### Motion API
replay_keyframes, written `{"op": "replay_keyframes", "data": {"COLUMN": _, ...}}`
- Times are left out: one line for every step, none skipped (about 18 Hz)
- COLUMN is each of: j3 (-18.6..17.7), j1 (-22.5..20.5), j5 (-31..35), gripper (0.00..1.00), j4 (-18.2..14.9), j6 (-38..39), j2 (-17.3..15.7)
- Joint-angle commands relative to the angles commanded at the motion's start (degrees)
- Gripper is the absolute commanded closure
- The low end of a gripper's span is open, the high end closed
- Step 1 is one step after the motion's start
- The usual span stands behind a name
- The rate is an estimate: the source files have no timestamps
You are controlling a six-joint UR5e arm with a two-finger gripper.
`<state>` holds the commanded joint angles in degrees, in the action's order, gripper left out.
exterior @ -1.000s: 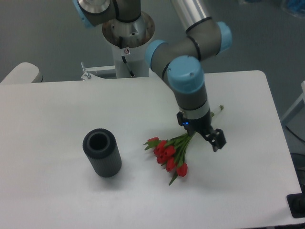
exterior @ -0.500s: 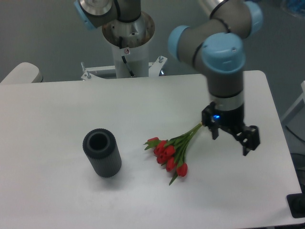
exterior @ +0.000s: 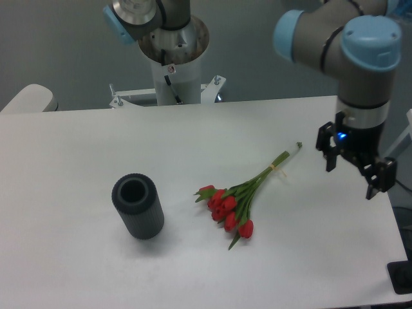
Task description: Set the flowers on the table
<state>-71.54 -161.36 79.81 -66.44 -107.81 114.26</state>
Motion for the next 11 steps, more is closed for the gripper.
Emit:
{"op": "replay_keyframes", "data": {"j3": -0.09, "j1": -0.44, "j5": 0.17, "gripper": 0.00, "j4": 0.00, "j6": -2.73, "j2": 0.00}}
{"op": "replay_keyframes", "data": {"j3": -0.18, "j1": -0.62, "j5": 0.26, "gripper": 0.00, "j4": -0.09, "j6": -4.15, "j2": 0.00}}
{"op": "replay_keyframes", "data": {"j3": -0.27, "j1": -1.06, "j5": 0.17, "gripper": 0.00, "j4": -0.35, "j6": -4.60, "j2": -0.09}}
{"op": "replay_keyframes", "data": {"j3": -0.53, "j1": -1.33, "j5": 0.08, "gripper": 0.00, "j4": -0.27, "j6": -4.60, "j2": -0.09}}
{"op": "replay_keyframes", "data": {"j3": -0.79, "j1": -1.42, "j5": 0.17, "gripper": 0.00, "j4": -0.27, "j6": -4.60, "j2": -0.17}}
{"op": "replay_keyframes", "data": {"j3": -1.05, "j1": -1.33, "j5": 0.17, "gripper": 0.00, "j4": -0.09, "j6": -4.60, "j2": -0.35}}
{"op": "replay_keyframes", "data": {"j3": -1.41, "j1": -1.33, "j5": 0.17, "gripper": 0.00, "j4": -0.09, "j6": -4.60, "j2": -0.53}}
{"op": "replay_keyframes", "data": {"j3": -1.58, "j1": -1.24, "j5": 0.17, "gripper": 0.00, "j4": -0.09, "j6": -4.60, "j2": -0.61}}
{"op": "replay_keyframes", "data": {"j3": -1.85, "j1": -1.07, "j5": 0.26, "gripper": 0.00, "j4": 0.08, "j6": -4.51, "j2": -0.70}}
{"op": "replay_keyframes", "data": {"j3": -1.85, "j1": -0.98, "j5": 0.26, "gripper": 0.00, "j4": 0.17, "j6": -4.51, "j2": -0.70}}
{"op": "replay_keyframes", "data": {"j3": -1.85, "j1": -0.89, "j5": 0.26, "gripper": 0.00, "j4": 0.17, "j6": -4.51, "j2": -0.70}}
